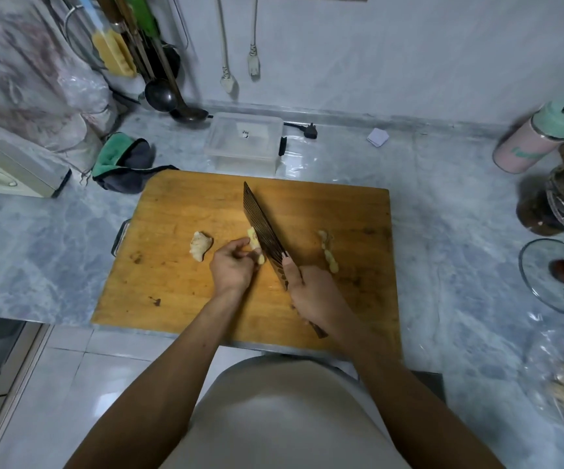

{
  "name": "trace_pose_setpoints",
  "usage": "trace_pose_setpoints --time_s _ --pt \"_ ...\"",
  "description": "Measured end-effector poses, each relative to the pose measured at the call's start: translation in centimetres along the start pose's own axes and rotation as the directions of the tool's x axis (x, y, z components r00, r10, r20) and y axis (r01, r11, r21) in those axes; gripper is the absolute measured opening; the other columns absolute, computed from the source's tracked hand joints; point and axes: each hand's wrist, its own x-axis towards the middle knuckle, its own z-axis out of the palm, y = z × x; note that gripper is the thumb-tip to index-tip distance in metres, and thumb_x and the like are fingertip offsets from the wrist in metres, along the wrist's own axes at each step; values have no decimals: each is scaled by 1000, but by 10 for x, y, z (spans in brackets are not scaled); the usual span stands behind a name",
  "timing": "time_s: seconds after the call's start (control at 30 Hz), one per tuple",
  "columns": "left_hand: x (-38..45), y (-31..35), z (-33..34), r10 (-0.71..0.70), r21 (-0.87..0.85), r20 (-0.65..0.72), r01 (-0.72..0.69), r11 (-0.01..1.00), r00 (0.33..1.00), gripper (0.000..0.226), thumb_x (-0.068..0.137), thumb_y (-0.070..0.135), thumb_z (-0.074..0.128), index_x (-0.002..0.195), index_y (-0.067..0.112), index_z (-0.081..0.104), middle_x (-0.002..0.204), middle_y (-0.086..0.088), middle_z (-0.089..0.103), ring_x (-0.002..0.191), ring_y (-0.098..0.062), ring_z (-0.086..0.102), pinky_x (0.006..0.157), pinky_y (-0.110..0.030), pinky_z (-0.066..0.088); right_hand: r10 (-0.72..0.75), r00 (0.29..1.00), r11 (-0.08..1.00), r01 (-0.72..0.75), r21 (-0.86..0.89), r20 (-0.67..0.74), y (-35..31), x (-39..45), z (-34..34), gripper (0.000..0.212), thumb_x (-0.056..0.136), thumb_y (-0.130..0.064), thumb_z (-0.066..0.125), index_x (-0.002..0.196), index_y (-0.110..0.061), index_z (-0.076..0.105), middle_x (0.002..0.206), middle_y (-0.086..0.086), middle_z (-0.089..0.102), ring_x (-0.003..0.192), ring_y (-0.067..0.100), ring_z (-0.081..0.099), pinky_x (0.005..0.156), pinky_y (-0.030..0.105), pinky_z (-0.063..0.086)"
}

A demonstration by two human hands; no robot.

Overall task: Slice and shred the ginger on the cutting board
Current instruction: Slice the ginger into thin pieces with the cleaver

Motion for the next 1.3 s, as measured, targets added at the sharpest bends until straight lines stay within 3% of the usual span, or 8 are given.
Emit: trace_pose_setpoints --time_s 0.17,0.27,0.4,0.5,0.8,0.97,1.13,1.3 --pt "16 1 10 8 -37 -31 -9 999 1000 37 84 -10 65 116 7 68 76 -1 66 86 -22 73 89 -48 58 -10 1000 1000 11 6 -26 -11 5 4 69 107 -53 23 67 -9 56 57 6 56 49 21 56 64 42 56" --pt "18 7 14 -4 -64 -11 3 998 1000 47 88 -14 57 131 4 60 76 1 62 82 -17 71 89 -49 57 -42 998 999 42 -8 -51 -13 6 2 74 108 -50 22 70 0 60 60 13 59 56 28 61 62 41 52" --pt "14 10 13 7 -57 -1 -7 998 1000 47 90 -14 56 134 2 57 78 0 61 73 -8 66 86 -44 59 -64 997 995 61 -73 -33 -14 5 3 64 108 -51 22 64 -14 50 59 1 51 53 14 49 56 31 39" --pt "16 10 12 7 -50 -2 -7 999 1000 47 90 -14 56 133 2 57 75 1 60 73 -11 63 89 -44 57 -58 998 994 56 -95 -23 -17 5 3 61 108 -50 23 66 -15 50 61 0 51 54 12 48 52 27 35" --pt "19 11 13 12 -26 14 -12 1000 1000 45 90 -19 49 131 -4 58 75 -3 56 80 -19 58 95 -45 55 -71 997 991 72 -112 14 -16 9 4 59 108 -49 20 66 -17 46 61 -1 49 53 12 46 51 26 31" --pt "25 8 12 37 34 21 -38 999 999 43 87 -18 51 126 -3 61 75 -3 59 82 -20 60 97 -47 53 -78 997 993 79 -89 18 -16 9 7 62 108 -48 18 64 -16 48 60 -1 49 56 13 47 61 30 36" --pt "28 8 13 36 42 24 -37 998 999 43 86 -19 52 124 -4 63 71 2 54 81 -20 57 98 -48 53 -76 997 993 77 -89 14 -12 14 14 60 107 -51 15 66 -20 44 66 1 48 77 24 52 70 33 39" --pt "25 11 10 62 97 41 -66 993 997 43 88 -17 52 128 -5 60 78 -2 57 83 -19 58 99 -42 53 -83 996 994 84 -62 26 -14 17 9 62 108 -49 17 65 -17 46 62 1 50 60 16 48 61 30 35"
